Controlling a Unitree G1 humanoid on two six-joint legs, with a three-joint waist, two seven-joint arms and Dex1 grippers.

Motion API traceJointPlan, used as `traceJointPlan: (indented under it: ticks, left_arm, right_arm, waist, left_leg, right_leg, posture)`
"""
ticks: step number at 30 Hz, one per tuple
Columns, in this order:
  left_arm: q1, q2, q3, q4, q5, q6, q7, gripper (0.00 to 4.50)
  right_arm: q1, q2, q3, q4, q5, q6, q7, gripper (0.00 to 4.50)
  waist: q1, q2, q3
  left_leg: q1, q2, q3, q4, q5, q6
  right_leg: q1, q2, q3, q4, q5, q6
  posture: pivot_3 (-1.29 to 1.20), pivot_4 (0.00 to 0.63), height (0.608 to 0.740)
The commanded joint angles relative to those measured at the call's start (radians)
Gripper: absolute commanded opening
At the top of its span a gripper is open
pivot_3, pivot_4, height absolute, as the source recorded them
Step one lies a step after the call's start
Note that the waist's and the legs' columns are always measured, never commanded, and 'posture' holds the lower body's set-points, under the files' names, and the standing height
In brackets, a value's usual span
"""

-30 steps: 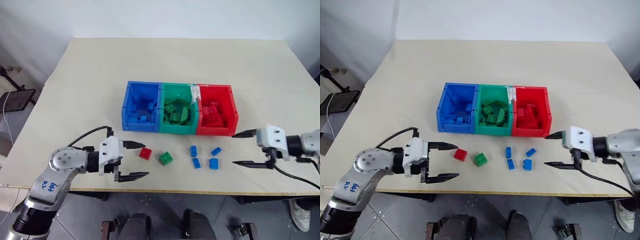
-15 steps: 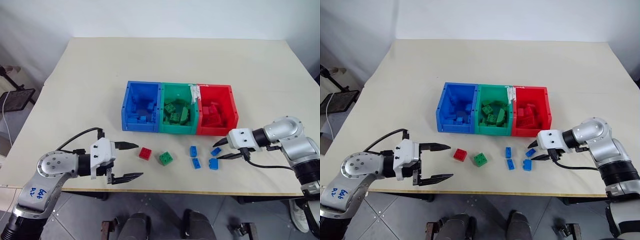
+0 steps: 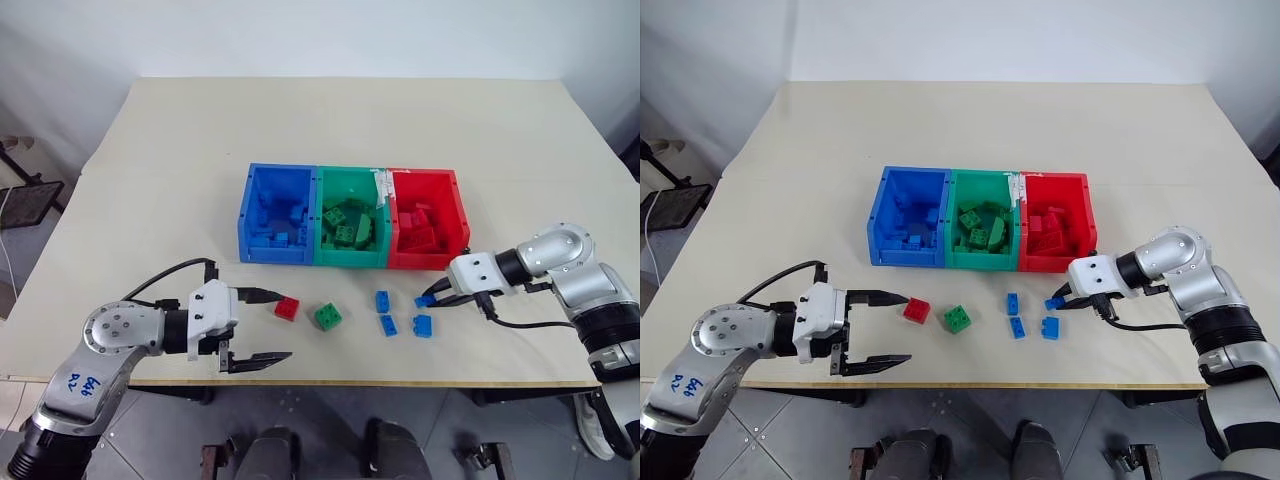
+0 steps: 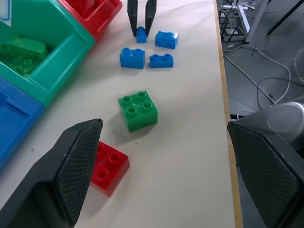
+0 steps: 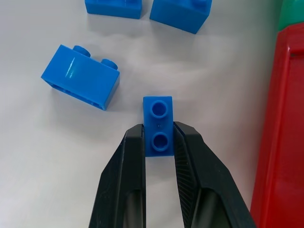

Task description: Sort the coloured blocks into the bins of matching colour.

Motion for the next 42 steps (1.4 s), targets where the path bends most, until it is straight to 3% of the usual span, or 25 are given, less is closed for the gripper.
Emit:
traceJointPlan:
  ticks: [1, 4, 7, 11, 16, 21, 24, 28, 33, 39, 42]
  left_arm:
    - [-0.007, -0.014, 0.019, 0.003, -0.004, -0.029, 0.013, 4.50]
    - [0.028, -0.044, 0.097, 0.040, -0.054, -0.044, 0.030, 4.50]
    - [0.078, -0.047, 0.162, 0.087, -0.049, -0.074, 0.036, 4.50]
    - [0.147, -0.037, 0.241, 0.131, -0.028, -0.115, 0.052, 4.50]
    - [0.185, -0.069, 0.307, 0.106, -0.055, -0.108, 0.118, 4.50]
    - [0.236, -0.071, 0.348, 0.079, -0.066, -0.103, 0.130, 4.50]
    - [0.241, -0.072, 0.352, 0.072, -0.066, -0.099, 0.136, 4.50]
    - [0.228, -0.072, 0.326, 0.043, -0.078, -0.073, 0.142, 4.50]
    - [0.157, -0.061, 0.259, 0.030, -0.075, -0.048, 0.123, 4.50]
    - [0.012, -0.067, 0.091, 0.057, -0.025, -0.064, 0.066, 4.50]
    - [-0.052, -0.078, 0.016, 0.090, 0.011, -0.090, 0.035, 4.50]
  right_arm:
    - [0.026, -0.009, -0.042, -0.050, 0.074, 0.109, 0.057, 0.44]
    - [0.017, 0.019, -0.114, -0.248, 0.258, 0.399, 0.018, 0.44]
    - [-0.045, 0.069, -0.139, -0.388, 0.336, 0.639, -0.087, 0.44]
    - [-0.229, 0.269, -0.120, -0.425, 0.338, 0.876, -0.322, 0.44]
    - [-0.365, 0.503, -0.055, -0.263, 0.210, 0.814, -0.507, 0.44]
    - [-0.436, 0.611, -0.029, -0.062, 0.118, 0.706, -0.572, 0.44]
    - [-0.448, 0.634, -0.036, -0.005, 0.098, 0.662, -0.578, 1.52]
    - [-0.424, 0.619, -0.054, -0.030, 0.096, 0.636, -0.557, 2.79]
    - [-0.305, 0.507, -0.134, -0.220, 0.178, 0.601, -0.454, 4.42]
    - [0.028, 0.285, -0.298, -0.492, 0.340, 0.496, -0.252, 4.46]
    - [0.232, 0.158, -0.402, -0.549, 0.312, 0.404, -0.245, 4.46]
  waist:
    - [0.000, 0.000, 0.000]
    - [-0.002, 0.001, 0.001]
    - [-0.014, 0.003, 0.001]
    - [-0.030, 0.003, 0.001]
    - [-0.023, 0.002, 0.001]
    - [-0.029, 0.002, 0.001]
    - [-0.034, 0.002, 0.001]
    - [-0.042, 0.002, 0.001]
    - [-0.034, 0.002, 0.001]
    - [-0.022, 0.001, 0.000]
    - [-0.018, 0.001, 0.000]
  left_leg:
    - [0.000, 0.000, 0.000, 0.000, 0.000, 0.000]
    - [-0.001, 0.000, 0.000, 0.000, 0.000, 0.000]
    - [-0.001, 0.002, -0.004, -0.001, -0.001, -0.001]
    - [0.000, 0.003, -0.007, -0.001, -0.002, -0.003]
    - [-0.002, 0.001, -0.011, -0.001, -0.002, -0.004]
    - [-0.004, -0.001, -0.015, -0.001, -0.003, -0.003]
    - [-0.005, 0.000, -0.015, -0.002, -0.003, -0.003]
    - [-0.011, 0.001, -0.012, -0.001, -0.002, -0.004]
    - [-0.011, 0.001, -0.008, 0.000, -0.002, -0.004]
    - [-0.012, 0.000, -0.005, 0.000, -0.002, -0.004]
    - [-0.012, 0.001, -0.001, -0.001, -0.003, -0.003]
  right_leg:
    - [0.000, 0.000, 0.000, 0.000, 0.000, 0.000]
    - [-0.001, 0.000, 0.000, 0.000, 0.000, 0.000]
    - [-0.003, 0.001, 0.001, 0.001, 0.000, -0.001]
    - [-0.004, 0.002, 0.001, 0.003, -0.001, -0.001]
    - [-0.008, 0.001, 0.000, 0.009, -0.001, -0.002]
    - [-0.009, 0.000, -0.001, 0.010, 0.000, -0.003]
    - [-0.011, 0.001, -0.003, 0.010, 0.000, -0.003]
    - [-0.018, 0.002, -0.003, 0.011, 0.000, -0.003]
    - [-0.017, 0.002, -0.003, 0.012, 0.000, -0.003]
    - [-0.016, 0.001, -0.004, 0.011, 0.000, -0.003]
    - [-0.017, 0.001, -0.005, 0.009, 0.000, -0.003]
  posture:
    - [0.00, 0.150, 0.740]
    - [0.00, 0.150, 0.740]
    - [0.00, 0.150, 0.740]
    - [0.00, 0.150, 0.740]
    - [0.00, 0.150, 0.740]
    - [0.00, 0.150, 0.740]
    - [0.00, 0.150, 0.740]
    - [0.00, 0.150, 0.740]
    - [0.00, 0.150, 0.740]
    - [0.00, 0.150, 0.740]
    - [0.00, 0.150, 0.740]
